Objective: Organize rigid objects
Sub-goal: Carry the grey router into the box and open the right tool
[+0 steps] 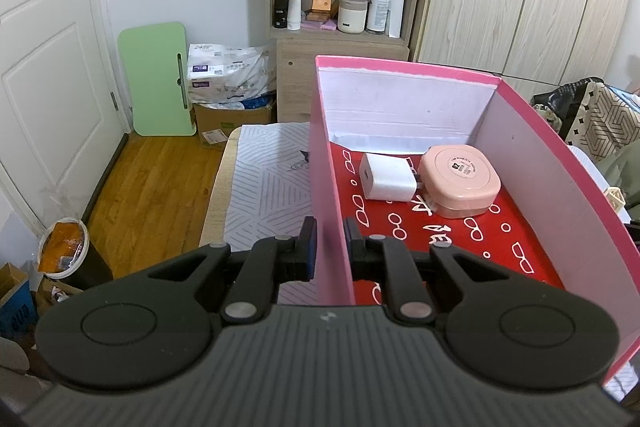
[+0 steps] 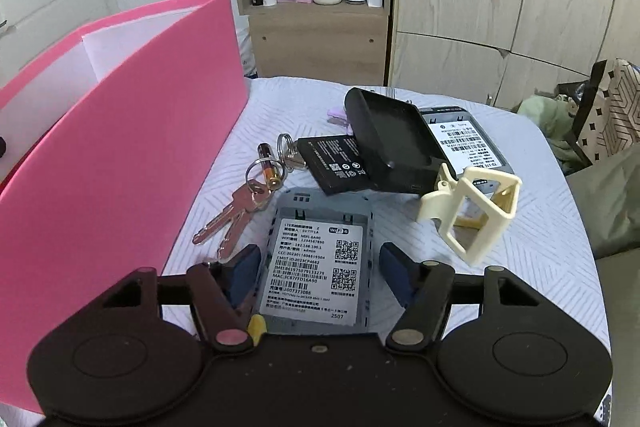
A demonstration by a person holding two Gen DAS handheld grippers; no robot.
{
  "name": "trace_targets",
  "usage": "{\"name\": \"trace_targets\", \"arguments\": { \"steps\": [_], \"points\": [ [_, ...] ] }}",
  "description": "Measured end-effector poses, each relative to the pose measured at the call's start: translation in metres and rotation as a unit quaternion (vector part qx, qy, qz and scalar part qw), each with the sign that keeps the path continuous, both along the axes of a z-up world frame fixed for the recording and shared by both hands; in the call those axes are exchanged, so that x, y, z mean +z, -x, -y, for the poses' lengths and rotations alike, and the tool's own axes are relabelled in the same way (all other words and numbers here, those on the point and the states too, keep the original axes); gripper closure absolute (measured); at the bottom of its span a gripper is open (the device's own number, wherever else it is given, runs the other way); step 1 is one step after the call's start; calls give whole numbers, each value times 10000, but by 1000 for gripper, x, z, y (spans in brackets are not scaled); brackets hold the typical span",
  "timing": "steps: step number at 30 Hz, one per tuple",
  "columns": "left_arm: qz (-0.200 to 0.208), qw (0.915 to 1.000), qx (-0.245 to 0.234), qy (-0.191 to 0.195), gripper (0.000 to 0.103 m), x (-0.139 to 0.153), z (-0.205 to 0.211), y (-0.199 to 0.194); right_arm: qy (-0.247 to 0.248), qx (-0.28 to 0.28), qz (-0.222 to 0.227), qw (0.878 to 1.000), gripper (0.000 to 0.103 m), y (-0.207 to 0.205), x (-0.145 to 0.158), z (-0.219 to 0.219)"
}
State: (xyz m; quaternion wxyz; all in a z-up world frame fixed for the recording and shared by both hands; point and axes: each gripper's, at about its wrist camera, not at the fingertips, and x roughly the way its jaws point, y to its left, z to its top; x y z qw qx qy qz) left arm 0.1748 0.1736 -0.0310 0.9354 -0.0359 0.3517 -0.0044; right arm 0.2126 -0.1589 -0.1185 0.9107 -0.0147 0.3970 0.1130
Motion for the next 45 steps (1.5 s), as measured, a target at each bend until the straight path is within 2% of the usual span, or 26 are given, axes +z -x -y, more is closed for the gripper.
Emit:
{"name": "trace_targets", "arguments": {
  "steps": [1, 9, 20, 25, 29, 32, 36, 39, 45],
  "points": [
    [0, 10000, 5, -8, 90, 0, 1, -1, -12, -19, -7, 10000, 37, -1, 0, 0],
    [-107, 9999, 10, 117, 90, 0, -2, -2, -531, -96, -80, 9985, 38, 5, 10, 13],
    [-194, 9997, 48, 132, 90, 0, -1, -5, -1073, -76, 80, 9942, 38, 14, 43, 29],
    [-202, 9997, 51, 135, 90, 0, 0, -5, -1440, 146, 359, 9888, 38, 19, 78, 29],
    [-173, 9996, 47, 218, 90, 0, -2, -5, -1800, 849, 438, 9790, 38, 18, 109, 5],
    [-163, 9995, 61, 279, 90, -1, -4, -5, -1856, 1451, 120, 9718, 38, 7, 119, -32],
    [-155, 9993, 77, 319, 90, -2, -6, -4, -1790, 1957, -695, 9617, 38, -21, 109, -85],
    [-152, 9992, 91, 364, 90, -2, -6, -4, -1636, 2025, -1207, 9579, 38, -44, 91, -118],
    [-156, 9992, 104, 347, 90, -2, -5, -4, -1528, 1770, -1734, 9567, 38, -71, 63, -149]
  ]
}}
